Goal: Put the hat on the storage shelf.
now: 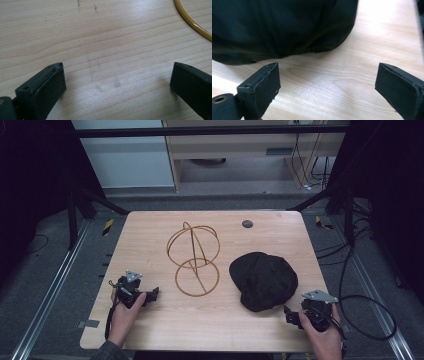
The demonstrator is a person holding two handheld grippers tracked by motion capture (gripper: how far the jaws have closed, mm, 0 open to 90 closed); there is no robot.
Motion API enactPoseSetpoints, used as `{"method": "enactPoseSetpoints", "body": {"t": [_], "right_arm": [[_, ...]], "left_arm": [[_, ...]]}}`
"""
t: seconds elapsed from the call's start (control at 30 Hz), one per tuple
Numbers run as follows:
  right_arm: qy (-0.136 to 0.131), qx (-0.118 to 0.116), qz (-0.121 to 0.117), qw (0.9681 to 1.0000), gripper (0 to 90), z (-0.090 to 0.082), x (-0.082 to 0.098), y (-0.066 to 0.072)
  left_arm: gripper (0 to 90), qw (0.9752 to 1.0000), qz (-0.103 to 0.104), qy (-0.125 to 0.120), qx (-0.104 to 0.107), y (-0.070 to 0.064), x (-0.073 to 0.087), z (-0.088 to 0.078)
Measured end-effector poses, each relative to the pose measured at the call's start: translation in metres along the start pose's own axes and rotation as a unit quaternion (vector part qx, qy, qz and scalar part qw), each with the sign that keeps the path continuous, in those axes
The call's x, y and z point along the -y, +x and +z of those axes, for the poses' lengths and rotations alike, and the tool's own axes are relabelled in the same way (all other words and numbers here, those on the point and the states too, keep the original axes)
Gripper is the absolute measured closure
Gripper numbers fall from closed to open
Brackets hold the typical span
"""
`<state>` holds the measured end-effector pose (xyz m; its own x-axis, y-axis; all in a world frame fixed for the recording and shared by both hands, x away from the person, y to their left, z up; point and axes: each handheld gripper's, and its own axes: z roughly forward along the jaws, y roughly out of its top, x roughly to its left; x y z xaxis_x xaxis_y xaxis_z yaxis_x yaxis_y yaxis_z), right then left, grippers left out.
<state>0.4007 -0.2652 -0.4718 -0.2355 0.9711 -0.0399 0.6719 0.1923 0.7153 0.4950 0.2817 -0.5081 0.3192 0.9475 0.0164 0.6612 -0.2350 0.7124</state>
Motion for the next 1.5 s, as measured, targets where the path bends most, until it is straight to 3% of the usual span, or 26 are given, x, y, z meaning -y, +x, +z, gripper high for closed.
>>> {"method": "enactPoseSetpoints", "body": {"t": [0.13,0.3,0.6,0.87,1.0,1.23,1.43,1.5], "right_arm": [[-0.004,0.004,0.000,1.0000,10.0,-0.023,-0.015,0.003],[0.013,-0.007,0.004,0.9999,15.8,-0.037,-0.035,0.006],[0.031,-0.031,-0.045,0.9980,15.7,-0.051,-0.086,0.022],[0.049,-0.049,-0.065,0.9954,14.7,-0.037,-0.114,0.038],[0.063,-0.063,-0.062,0.9941,14.1,-0.022,-0.119,0.036],[0.065,-0.063,-0.045,0.9949,15.1,-0.009,-0.125,0.030],[0.068,-0.056,-0.054,0.9947,17.3,-0.006,-0.129,0.033],[0.081,-0.050,-0.060,0.9937,19.0,-0.001,-0.128,0.035]], "left_arm": [[0.0,1.0000,0.000,0.001,-0.001,-0.001,0.000,0.000],[0.0,1.0000,0.000,0.001,-0.001,-0.001,0.000,0.000],[0.0,1.0000,-0.001,0.001,-0.001,-0.001,0.000,0.000],[0.0,1.0000,0.000,0.001,-0.001,-0.001,0.000,-0.001],[0.0,1.0000,0.000,0.001,-0.001,-0.001,0.000,-0.001],[0.0,1.0000,0.001,0.001,0.000,-0.002,0.000,-0.001],[0.0,1.0000,0.001,0.001,-0.001,-0.002,0.000,-0.001],[0.0,1.0000,0.001,0.001,-0.001,-0.002,0.000,-0.001]]}}
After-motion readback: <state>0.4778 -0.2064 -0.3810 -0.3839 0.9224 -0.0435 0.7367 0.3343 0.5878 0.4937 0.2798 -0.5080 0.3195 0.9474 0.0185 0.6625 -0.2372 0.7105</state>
